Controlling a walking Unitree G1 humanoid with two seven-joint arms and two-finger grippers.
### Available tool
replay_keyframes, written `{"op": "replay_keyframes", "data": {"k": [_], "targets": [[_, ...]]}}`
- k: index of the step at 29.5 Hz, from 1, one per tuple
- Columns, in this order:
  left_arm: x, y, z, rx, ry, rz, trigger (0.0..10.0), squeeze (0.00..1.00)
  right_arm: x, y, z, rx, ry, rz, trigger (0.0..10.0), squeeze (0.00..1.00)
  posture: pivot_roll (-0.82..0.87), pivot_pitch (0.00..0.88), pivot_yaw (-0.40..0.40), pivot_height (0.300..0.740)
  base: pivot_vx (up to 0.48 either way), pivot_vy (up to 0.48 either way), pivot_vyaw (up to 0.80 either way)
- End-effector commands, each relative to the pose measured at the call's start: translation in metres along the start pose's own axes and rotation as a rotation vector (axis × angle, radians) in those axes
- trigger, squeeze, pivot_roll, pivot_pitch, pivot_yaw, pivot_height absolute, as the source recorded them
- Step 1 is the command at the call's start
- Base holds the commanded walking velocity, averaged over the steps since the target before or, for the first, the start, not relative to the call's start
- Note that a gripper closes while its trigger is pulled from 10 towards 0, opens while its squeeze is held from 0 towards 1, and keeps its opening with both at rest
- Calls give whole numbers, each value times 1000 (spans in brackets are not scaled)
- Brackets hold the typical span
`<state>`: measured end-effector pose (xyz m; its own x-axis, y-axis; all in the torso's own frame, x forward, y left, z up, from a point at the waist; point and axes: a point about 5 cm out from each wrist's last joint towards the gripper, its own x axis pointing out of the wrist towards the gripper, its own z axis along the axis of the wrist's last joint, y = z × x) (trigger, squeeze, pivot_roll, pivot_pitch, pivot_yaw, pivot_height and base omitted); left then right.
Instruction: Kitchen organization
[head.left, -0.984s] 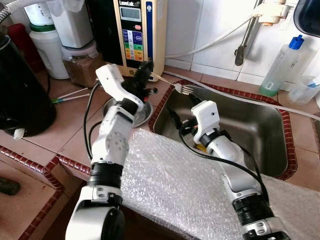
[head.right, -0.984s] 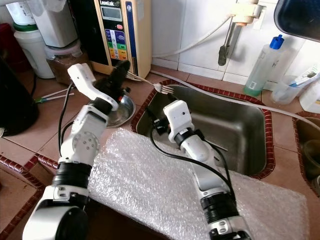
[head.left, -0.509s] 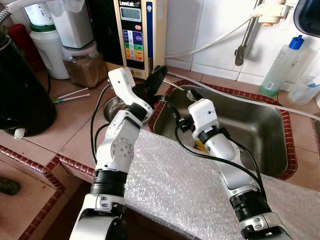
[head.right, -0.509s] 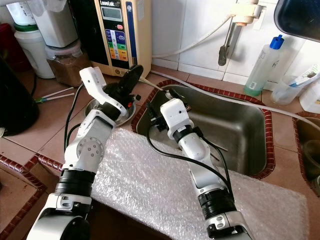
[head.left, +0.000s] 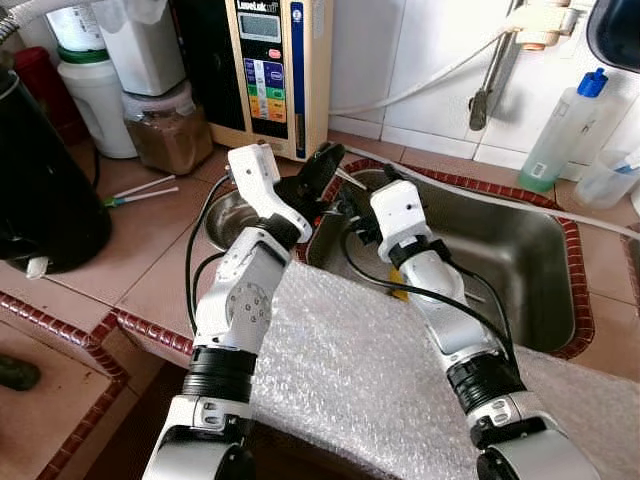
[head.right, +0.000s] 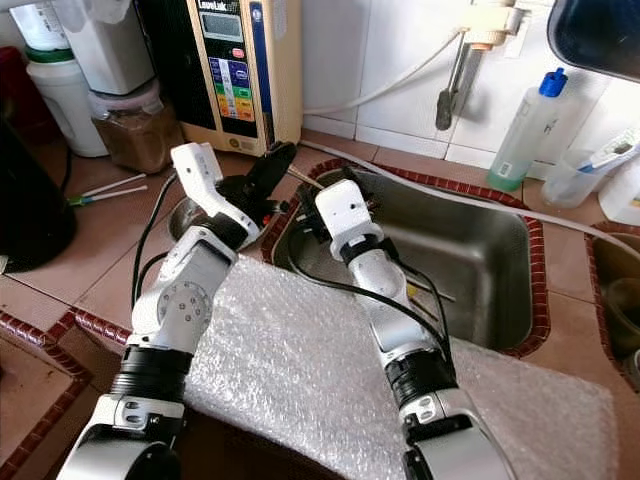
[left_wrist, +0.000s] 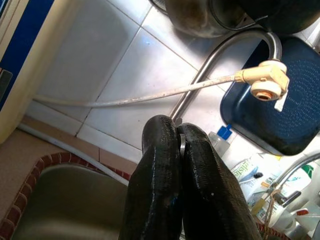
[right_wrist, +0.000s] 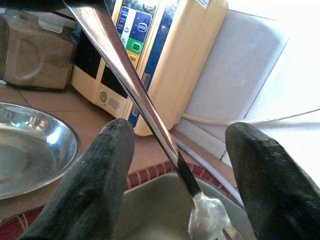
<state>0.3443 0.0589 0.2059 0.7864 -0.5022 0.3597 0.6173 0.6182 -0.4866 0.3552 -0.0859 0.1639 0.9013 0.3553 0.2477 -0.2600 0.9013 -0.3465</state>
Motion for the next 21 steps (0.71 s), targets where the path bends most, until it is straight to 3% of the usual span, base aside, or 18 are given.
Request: {"op": "replay_keyframes", "data": {"k": [1, 21], "targets": [[1, -7, -4, 4, 8, -14, 0, 0, 0, -3, -2, 10, 6, -10, 0, 0, 95, 0, 47, 740, 0, 0, 0], [6, -6, -9, 19, 23, -21, 0, 0, 1, -11, -9, 17, 29, -22, 0, 0, 74, 0, 44, 740, 0, 0, 0]]}}
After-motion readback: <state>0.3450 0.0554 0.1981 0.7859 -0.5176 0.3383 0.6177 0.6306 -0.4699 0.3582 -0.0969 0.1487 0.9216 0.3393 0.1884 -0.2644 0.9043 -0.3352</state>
